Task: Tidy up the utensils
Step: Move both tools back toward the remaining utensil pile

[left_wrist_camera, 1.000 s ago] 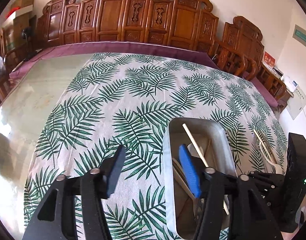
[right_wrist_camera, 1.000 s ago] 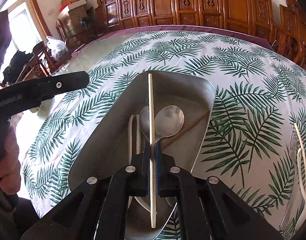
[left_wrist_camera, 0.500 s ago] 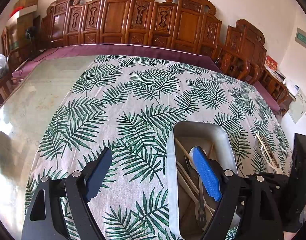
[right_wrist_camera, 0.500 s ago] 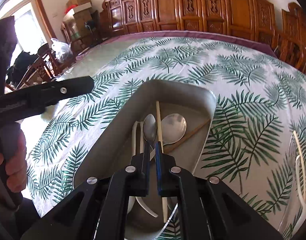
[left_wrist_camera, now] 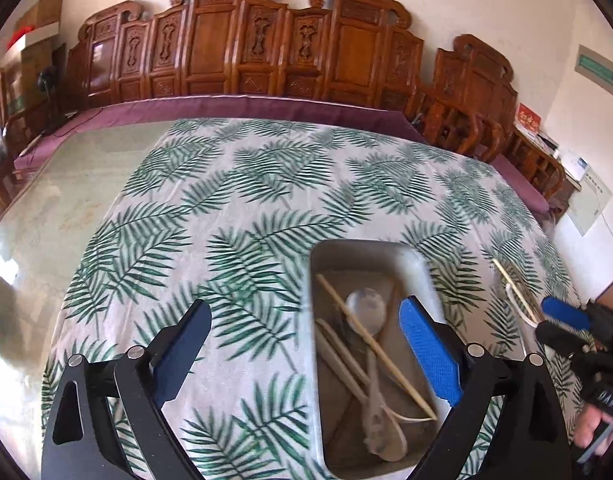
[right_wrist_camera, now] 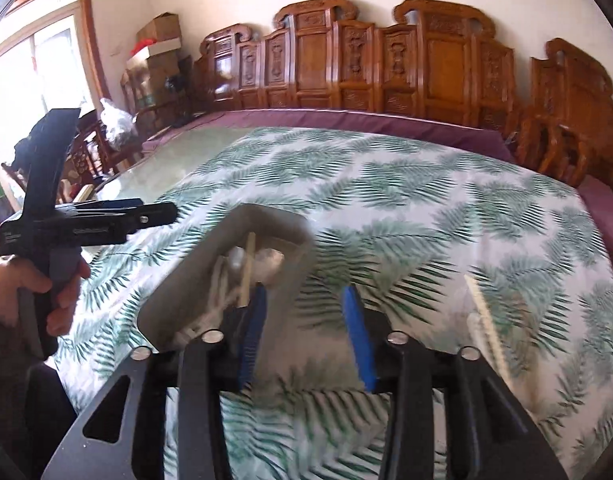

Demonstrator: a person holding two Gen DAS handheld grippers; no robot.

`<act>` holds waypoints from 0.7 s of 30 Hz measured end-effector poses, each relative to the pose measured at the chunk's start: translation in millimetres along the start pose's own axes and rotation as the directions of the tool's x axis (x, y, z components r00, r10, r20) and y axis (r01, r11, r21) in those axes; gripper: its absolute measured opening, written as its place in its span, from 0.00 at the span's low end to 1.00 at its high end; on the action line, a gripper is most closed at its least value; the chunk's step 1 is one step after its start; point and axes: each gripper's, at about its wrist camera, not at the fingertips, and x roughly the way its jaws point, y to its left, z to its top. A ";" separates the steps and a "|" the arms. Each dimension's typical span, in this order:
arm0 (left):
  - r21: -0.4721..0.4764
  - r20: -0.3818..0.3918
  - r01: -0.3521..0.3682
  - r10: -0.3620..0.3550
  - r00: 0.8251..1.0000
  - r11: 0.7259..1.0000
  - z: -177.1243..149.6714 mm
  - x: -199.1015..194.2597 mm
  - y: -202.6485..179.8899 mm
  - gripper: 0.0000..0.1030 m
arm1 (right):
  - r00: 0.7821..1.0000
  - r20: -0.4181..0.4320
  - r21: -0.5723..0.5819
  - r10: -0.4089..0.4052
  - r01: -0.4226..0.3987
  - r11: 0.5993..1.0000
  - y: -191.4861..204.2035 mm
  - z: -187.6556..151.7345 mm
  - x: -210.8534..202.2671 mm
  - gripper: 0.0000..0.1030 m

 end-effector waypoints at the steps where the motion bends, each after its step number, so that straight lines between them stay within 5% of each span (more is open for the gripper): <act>1: 0.015 0.006 0.009 -0.009 1.000 1.000 -1.6 -1.7 -8.5 0.89 | 1.000 0.003 0.002 -0.016 0.016 1.000 -7.9 -3.9 -6.8 0.49; 8: 0.111 0.001 0.064 -0.065 0.998 0.992 -14.0 -6.5 -60.1 0.89 | 0.988 -0.027 0.006 -0.150 0.150 0.989 -76.1 -34.8 -41.1 0.55; 21: 0.214 -0.044 0.108 -0.101 0.994 0.971 -38.9 -5.8 -129.5 0.89 | 0.971 -0.153 0.078 -0.182 0.196 0.978 -168.1 -72.4 -4.5 0.54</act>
